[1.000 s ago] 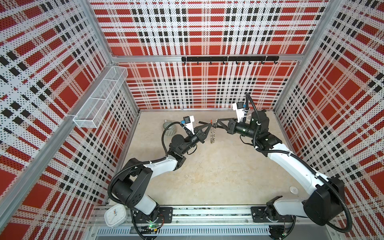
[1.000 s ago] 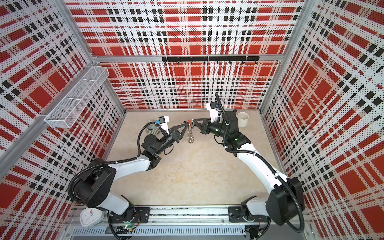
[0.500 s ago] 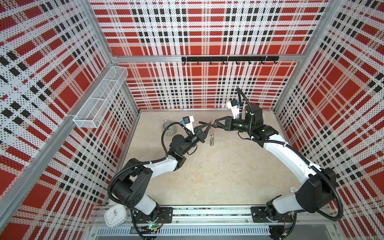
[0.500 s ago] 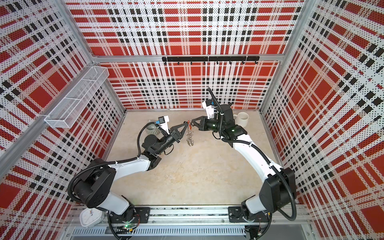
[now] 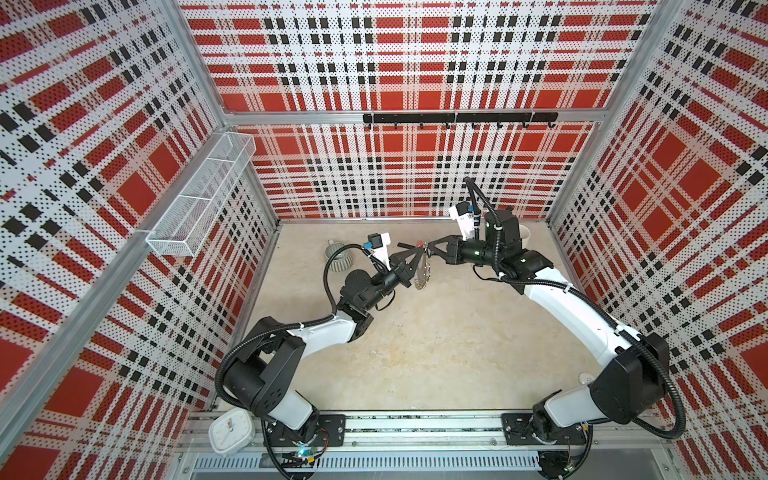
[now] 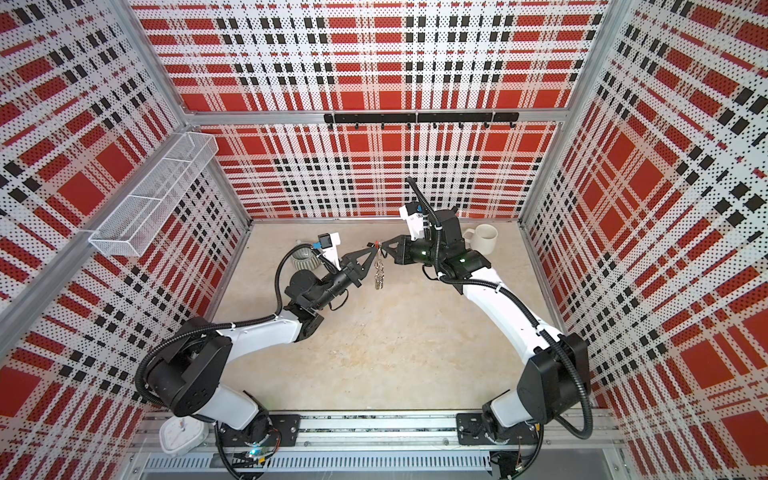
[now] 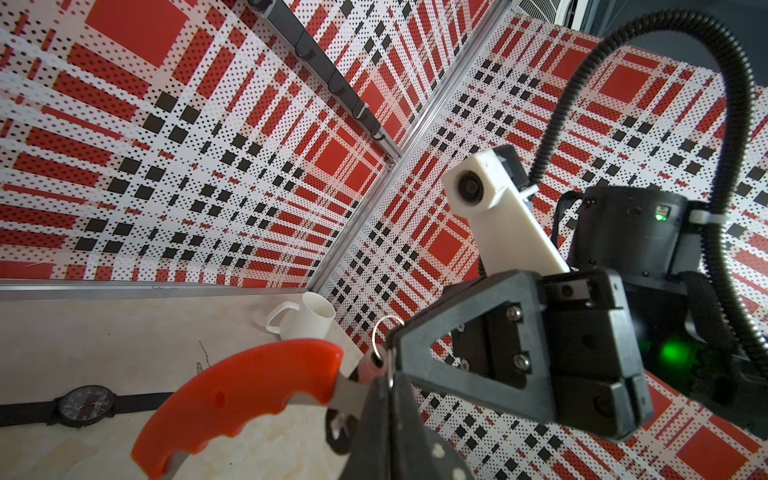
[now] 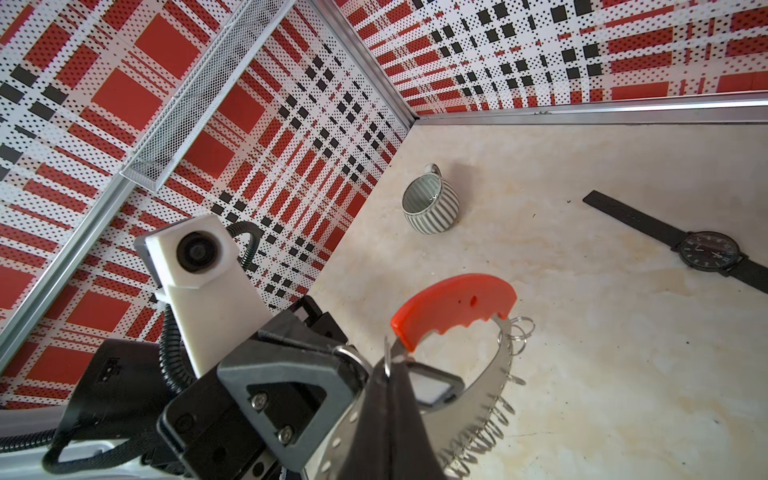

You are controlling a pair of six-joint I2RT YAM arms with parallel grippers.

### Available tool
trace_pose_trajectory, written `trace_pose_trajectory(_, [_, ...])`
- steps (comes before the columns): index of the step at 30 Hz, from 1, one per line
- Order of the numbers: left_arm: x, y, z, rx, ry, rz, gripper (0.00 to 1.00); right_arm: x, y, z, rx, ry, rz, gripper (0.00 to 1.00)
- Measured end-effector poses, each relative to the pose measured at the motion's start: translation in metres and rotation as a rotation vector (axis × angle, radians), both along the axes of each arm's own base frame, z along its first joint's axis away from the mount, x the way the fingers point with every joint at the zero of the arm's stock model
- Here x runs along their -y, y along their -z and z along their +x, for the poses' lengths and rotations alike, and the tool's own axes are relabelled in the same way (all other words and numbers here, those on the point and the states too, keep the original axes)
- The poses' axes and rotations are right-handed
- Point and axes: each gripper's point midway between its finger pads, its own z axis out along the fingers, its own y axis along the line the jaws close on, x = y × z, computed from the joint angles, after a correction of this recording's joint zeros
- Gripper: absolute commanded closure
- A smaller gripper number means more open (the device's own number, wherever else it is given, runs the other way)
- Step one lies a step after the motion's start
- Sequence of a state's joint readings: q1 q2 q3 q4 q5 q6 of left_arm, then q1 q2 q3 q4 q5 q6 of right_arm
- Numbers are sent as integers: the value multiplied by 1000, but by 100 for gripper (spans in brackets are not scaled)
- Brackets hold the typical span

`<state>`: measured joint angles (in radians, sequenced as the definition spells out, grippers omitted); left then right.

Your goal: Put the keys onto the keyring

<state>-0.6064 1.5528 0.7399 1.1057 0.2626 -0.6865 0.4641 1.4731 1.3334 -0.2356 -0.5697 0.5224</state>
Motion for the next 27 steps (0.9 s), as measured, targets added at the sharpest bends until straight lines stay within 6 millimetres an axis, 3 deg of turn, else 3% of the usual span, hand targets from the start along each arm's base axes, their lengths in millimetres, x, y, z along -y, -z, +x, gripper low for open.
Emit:
trace_pose_trajectory(20, [1,0,-1,12,-1,9,100,-2,-2,-3,39,2,-27,100])
trace_pose_trajectory(27, [1,-1,-1,16,-2,11,100,11,-6,0,104,83,-99,100])
